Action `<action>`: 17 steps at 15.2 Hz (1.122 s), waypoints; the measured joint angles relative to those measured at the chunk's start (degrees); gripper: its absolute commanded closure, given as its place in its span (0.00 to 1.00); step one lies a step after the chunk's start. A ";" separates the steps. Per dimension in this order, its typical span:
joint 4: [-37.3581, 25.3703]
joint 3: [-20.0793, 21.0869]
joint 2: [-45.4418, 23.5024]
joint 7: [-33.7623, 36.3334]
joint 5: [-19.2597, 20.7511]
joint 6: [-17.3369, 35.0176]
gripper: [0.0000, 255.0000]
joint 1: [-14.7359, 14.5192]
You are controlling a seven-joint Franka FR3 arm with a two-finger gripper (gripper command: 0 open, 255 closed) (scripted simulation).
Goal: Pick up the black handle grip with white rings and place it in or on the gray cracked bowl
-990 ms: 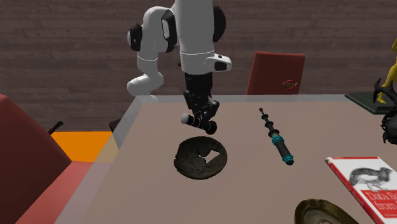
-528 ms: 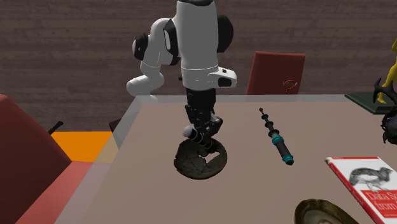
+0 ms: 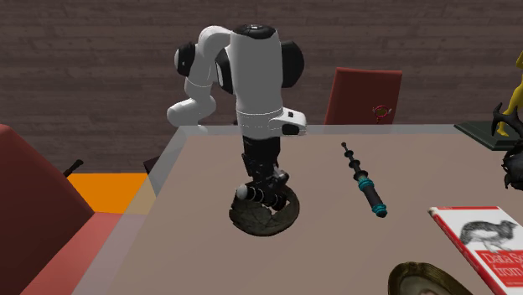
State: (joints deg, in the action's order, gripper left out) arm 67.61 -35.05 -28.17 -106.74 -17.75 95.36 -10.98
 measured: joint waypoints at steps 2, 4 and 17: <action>1.86 -0.08 0.47 -0.07 0.22 1.45 1.00 -0.51; 2.38 -0.14 0.65 -0.08 0.30 1.92 1.00 -0.63; -2.49 -0.02 -0.13 0.26 -0.06 -2.19 0.00 0.47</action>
State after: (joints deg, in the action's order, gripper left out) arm 65.11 -35.07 -28.30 -106.48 -17.81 93.17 -10.50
